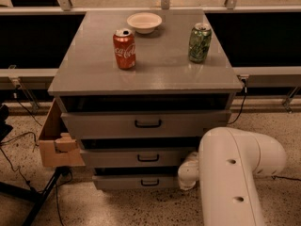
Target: Open bottom drawer
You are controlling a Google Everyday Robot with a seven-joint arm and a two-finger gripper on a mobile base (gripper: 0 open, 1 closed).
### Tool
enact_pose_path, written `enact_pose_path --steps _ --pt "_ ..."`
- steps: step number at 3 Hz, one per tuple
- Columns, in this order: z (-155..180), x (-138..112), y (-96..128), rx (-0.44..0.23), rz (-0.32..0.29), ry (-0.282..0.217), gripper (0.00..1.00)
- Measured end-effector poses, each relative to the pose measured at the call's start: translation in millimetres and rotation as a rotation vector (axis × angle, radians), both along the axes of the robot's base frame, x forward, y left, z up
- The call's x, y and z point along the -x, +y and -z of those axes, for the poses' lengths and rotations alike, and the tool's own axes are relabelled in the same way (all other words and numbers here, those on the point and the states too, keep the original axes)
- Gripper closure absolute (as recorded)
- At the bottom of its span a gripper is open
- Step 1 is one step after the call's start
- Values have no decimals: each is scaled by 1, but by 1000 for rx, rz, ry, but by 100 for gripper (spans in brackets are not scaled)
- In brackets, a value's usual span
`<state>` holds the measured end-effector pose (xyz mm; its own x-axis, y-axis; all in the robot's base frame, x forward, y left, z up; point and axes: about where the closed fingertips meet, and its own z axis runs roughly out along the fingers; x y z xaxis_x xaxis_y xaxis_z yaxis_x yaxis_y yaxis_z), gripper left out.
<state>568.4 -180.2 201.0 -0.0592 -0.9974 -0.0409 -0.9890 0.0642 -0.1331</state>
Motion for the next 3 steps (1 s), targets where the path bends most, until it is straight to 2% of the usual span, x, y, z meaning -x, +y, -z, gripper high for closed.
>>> enact_pose_path --steps 1,2,3 --pt "-2 0 0 0 0 0 100" --pt "-6 0 0 0 0 0 83" --pt "-10 0 0 0 0 0 59"
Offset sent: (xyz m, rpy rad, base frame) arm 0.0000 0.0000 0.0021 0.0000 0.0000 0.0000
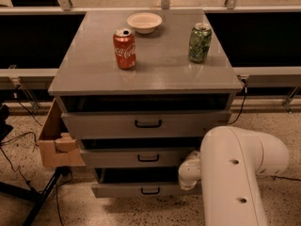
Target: Open bottom drawer
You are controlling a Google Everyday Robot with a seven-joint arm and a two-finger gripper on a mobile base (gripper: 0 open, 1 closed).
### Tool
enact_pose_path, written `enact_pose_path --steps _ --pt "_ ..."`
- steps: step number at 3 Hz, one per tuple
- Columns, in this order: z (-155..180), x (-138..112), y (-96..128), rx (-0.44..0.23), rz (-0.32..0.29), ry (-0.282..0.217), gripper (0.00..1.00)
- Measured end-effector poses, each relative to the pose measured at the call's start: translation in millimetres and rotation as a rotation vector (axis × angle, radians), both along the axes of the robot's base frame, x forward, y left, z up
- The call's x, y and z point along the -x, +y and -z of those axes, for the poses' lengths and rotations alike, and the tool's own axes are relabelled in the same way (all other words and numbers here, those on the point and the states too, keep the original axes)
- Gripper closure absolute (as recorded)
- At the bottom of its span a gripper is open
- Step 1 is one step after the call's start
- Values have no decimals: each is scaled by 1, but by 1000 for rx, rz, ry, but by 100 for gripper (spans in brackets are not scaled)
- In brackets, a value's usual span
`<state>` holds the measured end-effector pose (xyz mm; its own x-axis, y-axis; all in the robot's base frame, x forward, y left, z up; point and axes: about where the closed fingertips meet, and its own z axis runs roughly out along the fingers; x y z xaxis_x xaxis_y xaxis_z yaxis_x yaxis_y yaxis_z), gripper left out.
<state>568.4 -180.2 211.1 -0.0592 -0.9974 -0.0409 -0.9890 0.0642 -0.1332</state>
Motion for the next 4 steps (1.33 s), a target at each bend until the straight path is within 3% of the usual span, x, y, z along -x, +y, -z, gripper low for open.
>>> enact_pose_path --steps 1,2,3,4 --pt "-5 1 0 0 0 1 30" --pt "-3 2 0 0 0 3 7" --pt "-3 3 0 0 0 5 0" --pt "-3 3 0 0 0 5 0"
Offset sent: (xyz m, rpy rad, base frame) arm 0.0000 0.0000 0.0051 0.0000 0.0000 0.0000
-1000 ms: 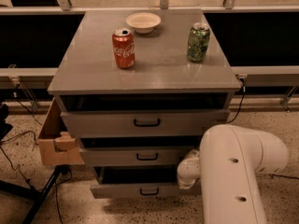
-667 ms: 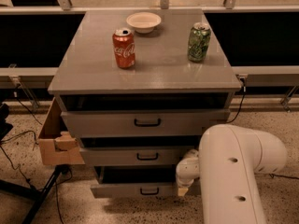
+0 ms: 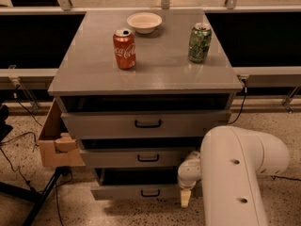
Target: Open bottom drawer
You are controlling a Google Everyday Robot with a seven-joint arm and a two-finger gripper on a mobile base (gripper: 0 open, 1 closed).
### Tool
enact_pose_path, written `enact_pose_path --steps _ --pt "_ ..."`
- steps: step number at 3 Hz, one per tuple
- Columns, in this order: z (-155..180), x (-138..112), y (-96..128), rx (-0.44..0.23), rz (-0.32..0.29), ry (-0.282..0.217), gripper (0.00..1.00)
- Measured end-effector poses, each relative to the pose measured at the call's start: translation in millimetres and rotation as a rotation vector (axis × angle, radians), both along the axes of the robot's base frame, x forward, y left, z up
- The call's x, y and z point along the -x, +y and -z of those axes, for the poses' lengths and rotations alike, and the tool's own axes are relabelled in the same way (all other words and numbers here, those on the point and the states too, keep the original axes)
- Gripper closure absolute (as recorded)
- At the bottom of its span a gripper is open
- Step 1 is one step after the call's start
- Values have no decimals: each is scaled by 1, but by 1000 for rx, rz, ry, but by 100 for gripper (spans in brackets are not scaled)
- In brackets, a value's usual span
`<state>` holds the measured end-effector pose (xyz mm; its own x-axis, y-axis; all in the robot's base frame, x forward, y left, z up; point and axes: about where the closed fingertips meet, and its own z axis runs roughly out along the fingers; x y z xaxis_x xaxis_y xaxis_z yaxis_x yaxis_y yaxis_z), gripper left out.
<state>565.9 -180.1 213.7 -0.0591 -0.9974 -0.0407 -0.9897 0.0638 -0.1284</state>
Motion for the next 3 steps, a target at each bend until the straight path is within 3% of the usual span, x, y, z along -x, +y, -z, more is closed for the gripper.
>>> enact_pose_path --steps 1,2,3 --pt "19 15 6 -28 25 55 5" --pt "39 54 16 -52 58 168 19" --pt "30 90 27 -18 29 235 42"
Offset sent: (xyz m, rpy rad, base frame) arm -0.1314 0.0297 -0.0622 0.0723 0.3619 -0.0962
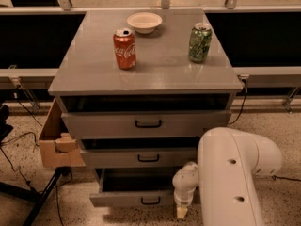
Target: Open bottom drawer
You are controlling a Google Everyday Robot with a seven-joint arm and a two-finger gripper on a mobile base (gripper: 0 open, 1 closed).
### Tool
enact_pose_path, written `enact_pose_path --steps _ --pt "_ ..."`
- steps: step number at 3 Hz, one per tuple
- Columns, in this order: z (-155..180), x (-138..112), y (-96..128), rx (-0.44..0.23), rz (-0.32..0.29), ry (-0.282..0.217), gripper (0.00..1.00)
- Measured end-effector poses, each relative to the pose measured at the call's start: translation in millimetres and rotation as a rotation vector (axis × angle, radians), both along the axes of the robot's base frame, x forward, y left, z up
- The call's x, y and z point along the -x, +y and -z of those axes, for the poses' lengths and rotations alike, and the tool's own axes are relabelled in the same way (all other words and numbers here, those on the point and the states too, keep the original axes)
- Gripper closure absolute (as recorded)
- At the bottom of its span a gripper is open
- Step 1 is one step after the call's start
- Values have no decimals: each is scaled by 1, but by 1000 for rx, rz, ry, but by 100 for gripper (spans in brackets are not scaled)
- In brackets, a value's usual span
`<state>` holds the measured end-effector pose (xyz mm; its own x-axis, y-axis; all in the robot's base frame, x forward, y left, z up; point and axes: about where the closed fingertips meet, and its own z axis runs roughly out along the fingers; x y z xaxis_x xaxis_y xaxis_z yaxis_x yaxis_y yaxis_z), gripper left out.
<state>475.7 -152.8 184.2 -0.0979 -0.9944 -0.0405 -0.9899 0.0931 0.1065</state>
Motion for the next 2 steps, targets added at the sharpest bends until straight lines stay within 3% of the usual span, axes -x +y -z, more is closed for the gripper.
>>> enact_pose_path --steps 1,2 --pt "-32 37 2 73 -14 36 65" --pt "-64 73 -1 129 12 65 89"
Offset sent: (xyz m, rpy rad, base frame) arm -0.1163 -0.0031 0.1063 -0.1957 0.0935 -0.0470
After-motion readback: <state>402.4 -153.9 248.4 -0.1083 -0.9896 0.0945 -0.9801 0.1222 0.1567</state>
